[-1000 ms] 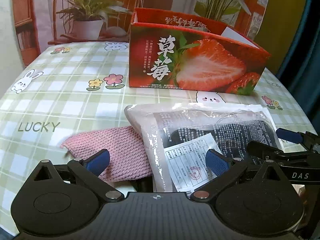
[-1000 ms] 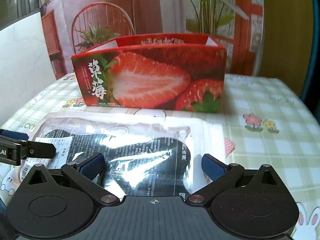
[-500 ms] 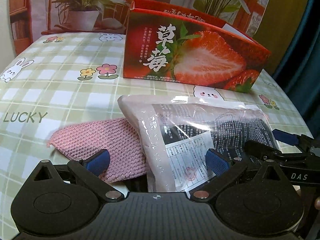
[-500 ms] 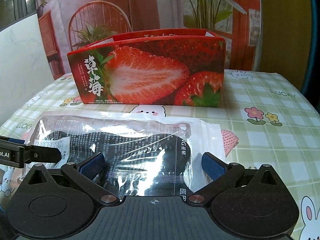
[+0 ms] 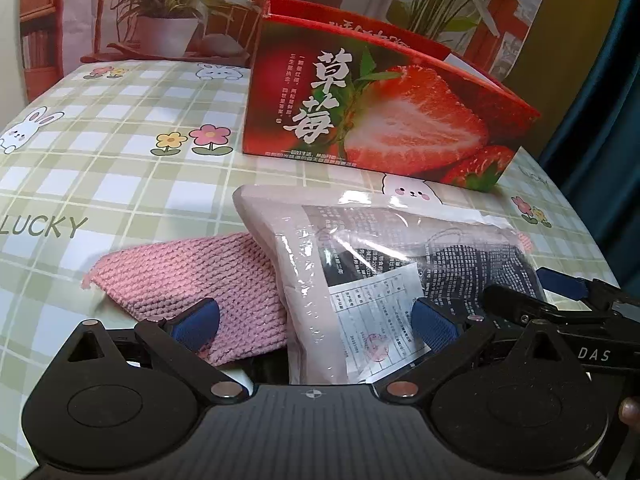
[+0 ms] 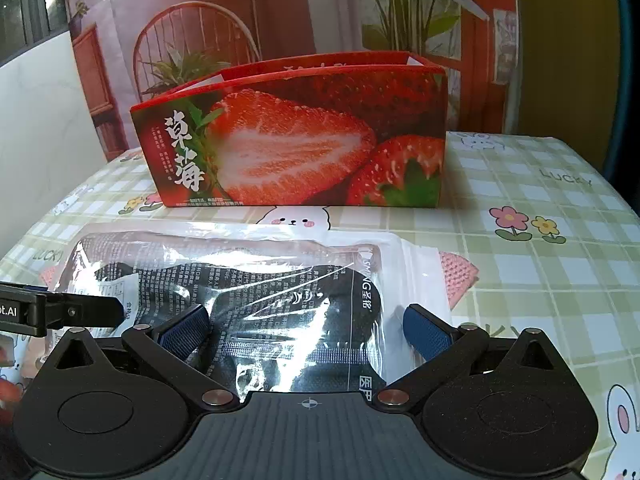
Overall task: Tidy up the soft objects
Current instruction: 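Lower the left tool onto the clear packaged black item and close on it, then lift the packaged item with the left tool and carry it over the box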
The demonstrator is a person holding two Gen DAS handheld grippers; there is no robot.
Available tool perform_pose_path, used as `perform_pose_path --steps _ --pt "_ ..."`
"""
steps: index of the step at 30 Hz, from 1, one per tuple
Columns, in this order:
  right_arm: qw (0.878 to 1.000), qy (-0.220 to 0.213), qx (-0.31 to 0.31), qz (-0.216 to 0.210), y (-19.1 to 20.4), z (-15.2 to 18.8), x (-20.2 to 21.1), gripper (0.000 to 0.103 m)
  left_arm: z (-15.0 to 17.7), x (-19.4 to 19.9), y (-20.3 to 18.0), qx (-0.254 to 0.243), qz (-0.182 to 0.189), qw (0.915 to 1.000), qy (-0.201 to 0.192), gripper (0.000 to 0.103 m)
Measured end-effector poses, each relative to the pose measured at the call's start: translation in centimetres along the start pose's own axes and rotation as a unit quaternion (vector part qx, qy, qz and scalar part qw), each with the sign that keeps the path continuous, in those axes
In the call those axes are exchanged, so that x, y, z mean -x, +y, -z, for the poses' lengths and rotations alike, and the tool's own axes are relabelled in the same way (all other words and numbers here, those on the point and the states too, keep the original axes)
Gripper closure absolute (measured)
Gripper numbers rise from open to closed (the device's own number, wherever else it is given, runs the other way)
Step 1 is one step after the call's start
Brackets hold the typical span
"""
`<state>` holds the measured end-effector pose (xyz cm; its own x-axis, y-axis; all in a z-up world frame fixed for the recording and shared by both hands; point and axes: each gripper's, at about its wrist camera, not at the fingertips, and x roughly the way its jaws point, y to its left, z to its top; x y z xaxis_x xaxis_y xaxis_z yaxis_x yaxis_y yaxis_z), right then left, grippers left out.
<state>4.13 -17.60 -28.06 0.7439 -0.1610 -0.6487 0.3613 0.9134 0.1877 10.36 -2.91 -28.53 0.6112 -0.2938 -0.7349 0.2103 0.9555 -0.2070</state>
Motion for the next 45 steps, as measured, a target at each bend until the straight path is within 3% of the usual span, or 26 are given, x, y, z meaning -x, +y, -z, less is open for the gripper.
perform_pose_path --steps 12,18,22,28,32,34,40,45 --pt "1.000 0.001 -0.008 -0.004 -0.1 0.2 -0.1 0.000 0.0 -0.3 0.2 0.016 0.014 0.9997 0.011 0.000" --pt "1.000 0.003 -0.016 -0.008 -0.3 0.1 -0.1 0.000 -0.7 0.2 0.2 0.011 0.026 0.9990 0.035 0.001" --pt "1.000 0.001 -0.018 -0.010 -0.6 -0.1 0.2 0.000 -1.0 2.0 -0.6 -0.017 0.014 0.9995 0.025 0.012" --pt "0.999 -0.021 -0.025 -0.017 -1.2 -0.3 2.2 0.000 -1.0 5.2 -1.8 -0.045 0.007 0.9989 -0.010 0.015" --pt "0.999 -0.031 -0.043 -0.002 -2.4 -0.3 3.2 0.000 -0.5 4.9 -1.7 -0.034 0.023 0.9991 0.008 0.028" --pt "0.998 -0.026 -0.052 0.009 -3.1 -0.1 3.1 0.000 -0.3 4.6 -1.5 -0.027 0.030 0.9991 0.017 0.039" --pt "0.998 -0.011 -0.068 -0.001 -3.6 0.6 2.6 0.001 0.2 3.9 -0.4 -0.008 0.043 0.9987 0.025 0.049" --pt "0.998 0.000 -0.065 -0.012 -3.3 0.8 2.1 0.003 0.1 3.0 0.0 0.000 0.045 0.9986 0.029 0.050"
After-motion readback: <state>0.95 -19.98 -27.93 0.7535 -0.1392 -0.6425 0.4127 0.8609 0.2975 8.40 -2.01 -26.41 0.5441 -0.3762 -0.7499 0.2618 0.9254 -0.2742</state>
